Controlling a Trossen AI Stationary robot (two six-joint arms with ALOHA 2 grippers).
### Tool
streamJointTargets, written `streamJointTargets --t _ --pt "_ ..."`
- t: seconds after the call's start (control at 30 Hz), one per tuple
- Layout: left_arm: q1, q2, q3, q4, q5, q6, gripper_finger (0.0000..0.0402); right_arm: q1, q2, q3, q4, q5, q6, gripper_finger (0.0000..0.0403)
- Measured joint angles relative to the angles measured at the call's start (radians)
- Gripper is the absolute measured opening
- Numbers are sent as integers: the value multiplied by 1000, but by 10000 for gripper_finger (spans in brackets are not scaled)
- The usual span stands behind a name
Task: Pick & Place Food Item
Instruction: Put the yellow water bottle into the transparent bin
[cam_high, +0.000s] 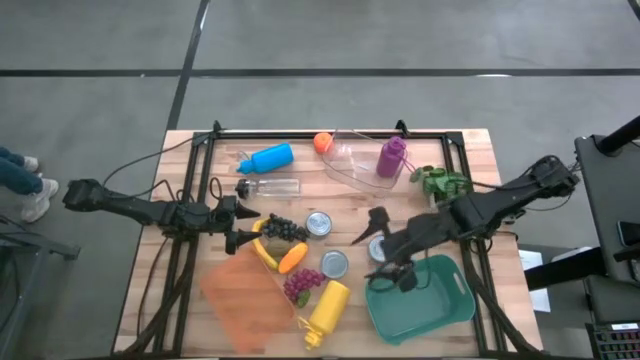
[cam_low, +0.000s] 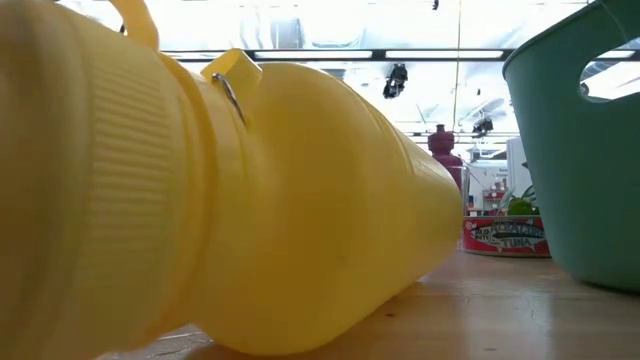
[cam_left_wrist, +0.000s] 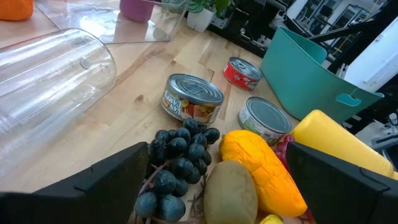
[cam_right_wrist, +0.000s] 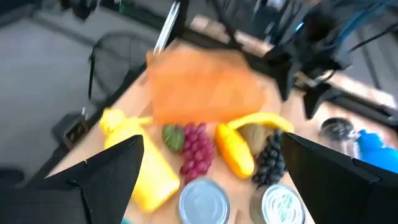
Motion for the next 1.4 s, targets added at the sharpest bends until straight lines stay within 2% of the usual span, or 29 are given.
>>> streamJointTargets --t 0.27,0.7,1.23,1.4 --pt "0 0 0 0 0 0 384 62 207 219 -243 -57 -228 376" --pt "0 0 0 0 0 0 384 142 433 356 -268 -247 -303 376" --pt "0 0 0 0 0 0 384 139 682 577 -336 -229 -319 376" --pt "0 0 0 0 0 0 384 139 774 659 -354 -158 -331 376"
